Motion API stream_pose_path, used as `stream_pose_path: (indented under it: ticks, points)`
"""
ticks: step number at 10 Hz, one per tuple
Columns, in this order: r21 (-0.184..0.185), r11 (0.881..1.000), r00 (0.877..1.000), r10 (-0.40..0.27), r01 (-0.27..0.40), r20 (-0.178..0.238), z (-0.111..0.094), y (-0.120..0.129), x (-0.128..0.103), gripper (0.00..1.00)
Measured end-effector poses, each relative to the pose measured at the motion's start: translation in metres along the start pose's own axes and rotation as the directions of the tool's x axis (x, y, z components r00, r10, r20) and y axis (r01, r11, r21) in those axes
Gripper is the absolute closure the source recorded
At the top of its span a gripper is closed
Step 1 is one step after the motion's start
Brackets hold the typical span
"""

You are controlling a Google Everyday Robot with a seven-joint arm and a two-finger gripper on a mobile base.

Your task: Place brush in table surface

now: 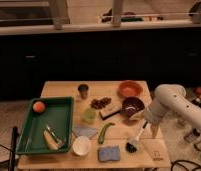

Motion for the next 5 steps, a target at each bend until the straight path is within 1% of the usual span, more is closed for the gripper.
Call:
stream_pose_path:
  ticks: [5]
  points:
    - [0.008, 1.0, 1.0, -0.025, 0.025, -0.007, -0.0078, -0.0032, -0.005, 0.2]
